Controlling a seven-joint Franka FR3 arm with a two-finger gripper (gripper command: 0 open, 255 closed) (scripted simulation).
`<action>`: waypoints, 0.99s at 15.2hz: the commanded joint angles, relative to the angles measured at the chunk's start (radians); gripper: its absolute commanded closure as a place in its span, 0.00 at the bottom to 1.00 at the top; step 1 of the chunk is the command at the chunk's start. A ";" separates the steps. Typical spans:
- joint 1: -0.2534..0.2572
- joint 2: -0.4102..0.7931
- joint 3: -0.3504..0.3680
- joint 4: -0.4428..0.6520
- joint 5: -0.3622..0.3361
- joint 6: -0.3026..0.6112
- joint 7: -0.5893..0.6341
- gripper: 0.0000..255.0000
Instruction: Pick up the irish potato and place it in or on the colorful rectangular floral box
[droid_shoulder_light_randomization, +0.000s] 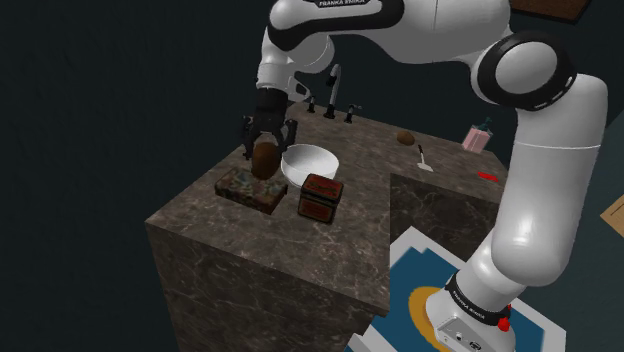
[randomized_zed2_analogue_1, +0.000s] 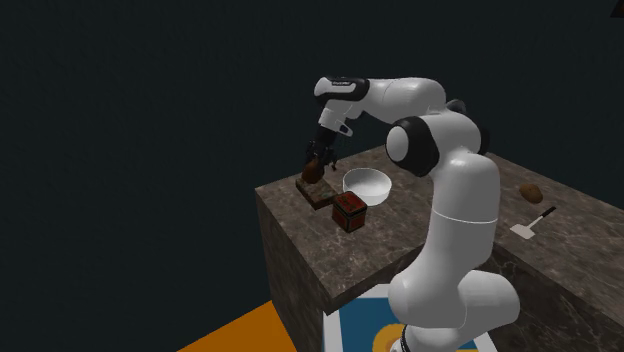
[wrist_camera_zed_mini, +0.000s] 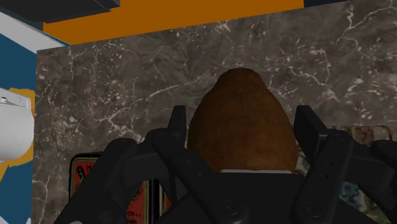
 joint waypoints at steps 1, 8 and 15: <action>0.001 0.080 -0.009 0.117 -0.026 -0.043 0.007 1.00; 0.013 0.265 -0.028 0.364 -0.075 -0.116 0.010 1.00; 0.013 0.275 -0.034 0.290 -0.077 -0.038 -0.023 1.00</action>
